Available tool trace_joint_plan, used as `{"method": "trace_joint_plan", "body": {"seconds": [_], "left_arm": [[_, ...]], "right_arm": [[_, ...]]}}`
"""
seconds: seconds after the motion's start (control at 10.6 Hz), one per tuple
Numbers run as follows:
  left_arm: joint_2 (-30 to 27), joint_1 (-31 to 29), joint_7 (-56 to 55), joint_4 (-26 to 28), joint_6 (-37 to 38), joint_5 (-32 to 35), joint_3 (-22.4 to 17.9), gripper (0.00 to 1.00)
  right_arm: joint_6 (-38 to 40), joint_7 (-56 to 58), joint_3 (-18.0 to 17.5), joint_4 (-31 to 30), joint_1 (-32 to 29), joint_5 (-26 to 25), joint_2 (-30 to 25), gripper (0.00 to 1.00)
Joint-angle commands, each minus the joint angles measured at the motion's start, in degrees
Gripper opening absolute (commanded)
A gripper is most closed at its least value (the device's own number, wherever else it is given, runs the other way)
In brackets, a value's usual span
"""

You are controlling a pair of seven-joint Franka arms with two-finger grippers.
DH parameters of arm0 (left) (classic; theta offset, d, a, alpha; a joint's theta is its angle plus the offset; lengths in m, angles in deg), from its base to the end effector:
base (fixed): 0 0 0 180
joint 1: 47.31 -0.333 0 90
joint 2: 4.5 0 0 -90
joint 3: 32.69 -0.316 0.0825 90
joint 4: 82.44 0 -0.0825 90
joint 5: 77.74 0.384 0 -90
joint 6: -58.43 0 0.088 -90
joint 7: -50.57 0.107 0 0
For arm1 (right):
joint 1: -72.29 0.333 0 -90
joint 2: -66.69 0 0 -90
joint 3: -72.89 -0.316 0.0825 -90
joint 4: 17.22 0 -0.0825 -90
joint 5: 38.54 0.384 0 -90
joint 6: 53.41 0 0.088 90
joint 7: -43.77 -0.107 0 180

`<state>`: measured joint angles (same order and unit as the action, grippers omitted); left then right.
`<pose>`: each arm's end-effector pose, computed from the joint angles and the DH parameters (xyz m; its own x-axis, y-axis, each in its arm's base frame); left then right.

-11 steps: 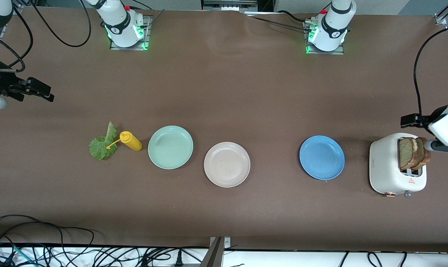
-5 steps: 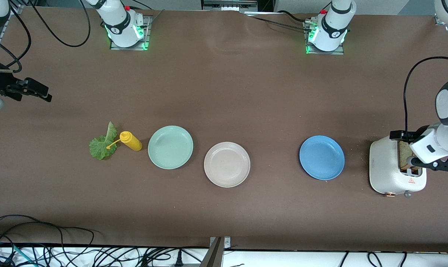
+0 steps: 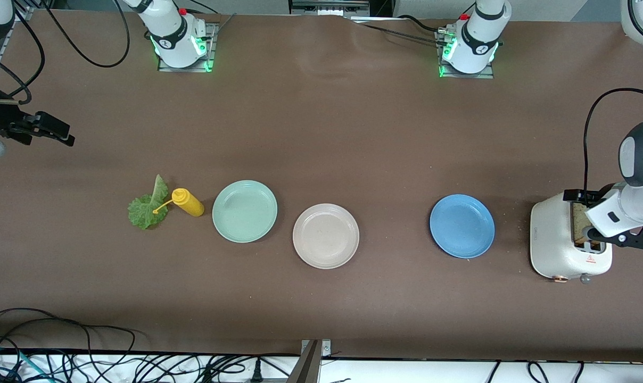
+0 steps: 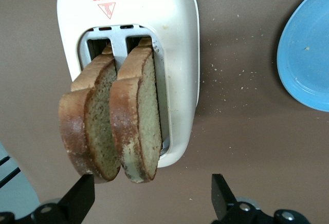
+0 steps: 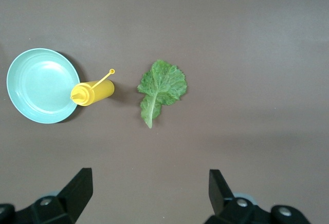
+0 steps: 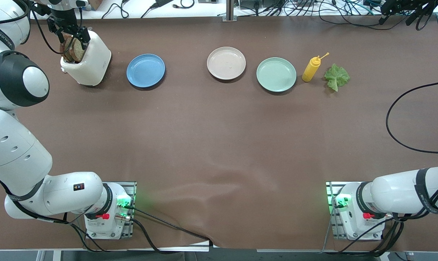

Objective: Make sandwich on beige plate with both arms
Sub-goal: 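Move the left gripper down over the bread slices in the toaster, then grasp the outer bread slice with the left gripper and lift it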

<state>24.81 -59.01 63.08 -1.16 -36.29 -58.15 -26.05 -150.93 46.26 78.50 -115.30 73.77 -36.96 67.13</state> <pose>0.6650 0.1055 0.3887 0.9337 -0.1545 -0.3231 -0.2254 -0.9545 -0.1950 0.5618 -0.0378 0.5646 0.9993 -0.0322 -0.0163 -0.0327 -0.9991 -0.0273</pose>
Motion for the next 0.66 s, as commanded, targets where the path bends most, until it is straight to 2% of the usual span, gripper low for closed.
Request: {"method": "trace_joint_plan", "body": {"seconds": [0.0, 0.57], "left_arm": [[0.7, -0.2, 1.3, -0.7, -1.9, 1.2, 0.0, 1.0], [1.4, 0.2, 0.6, -0.7, -4.0, 0.9, 0.2, 0.97]], "right_arm": [[0.8, 0.8, 0.4, 0.4, -0.5, 1.1, 0.1, 1.0], [0.9, 0.8, 0.5, 0.4, -0.5, 1.4, 0.0, 1.0]]}}
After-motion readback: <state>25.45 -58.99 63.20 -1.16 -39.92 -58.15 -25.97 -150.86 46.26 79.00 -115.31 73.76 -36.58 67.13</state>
